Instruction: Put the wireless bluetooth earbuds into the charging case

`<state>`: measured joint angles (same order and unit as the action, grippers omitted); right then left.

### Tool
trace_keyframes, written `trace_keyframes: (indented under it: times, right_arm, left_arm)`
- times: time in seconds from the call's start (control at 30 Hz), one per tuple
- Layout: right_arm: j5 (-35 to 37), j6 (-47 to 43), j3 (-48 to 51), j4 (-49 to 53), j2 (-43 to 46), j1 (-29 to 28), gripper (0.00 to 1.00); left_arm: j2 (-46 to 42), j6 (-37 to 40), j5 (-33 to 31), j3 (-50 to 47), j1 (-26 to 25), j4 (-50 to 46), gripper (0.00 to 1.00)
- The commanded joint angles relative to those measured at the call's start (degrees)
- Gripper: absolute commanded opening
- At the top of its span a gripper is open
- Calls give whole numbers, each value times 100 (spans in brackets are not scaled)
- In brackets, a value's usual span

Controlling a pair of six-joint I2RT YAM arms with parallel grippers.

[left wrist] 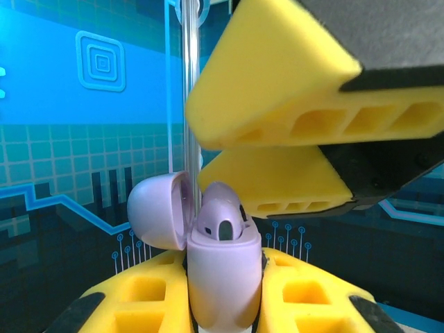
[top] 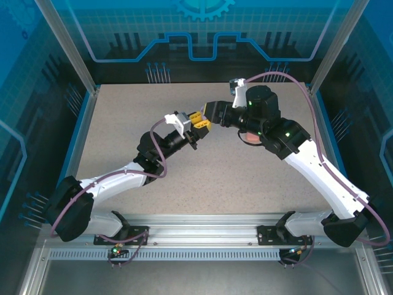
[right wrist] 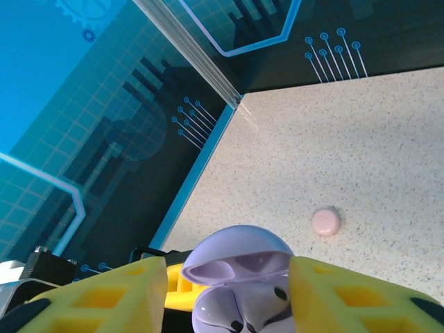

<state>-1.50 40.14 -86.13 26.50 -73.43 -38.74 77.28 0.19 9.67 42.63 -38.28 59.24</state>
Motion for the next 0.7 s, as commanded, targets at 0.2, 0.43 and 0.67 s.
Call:
trace_keyframes:
  times: [0.2,0.43,0.67]
  right_arm:
    - [372,-241,-510,307,263,-50,61]
    - [371,-370,-751,802,226,290,62]
    - [61,-801,-2059,2047,-551,693,62]
  left_arm:
    - [7,78,-55,166,-45,147,0]
    - [2,34,12,86,-44,1,0]
    - [-50,151,241,-35,-46,-410,0]
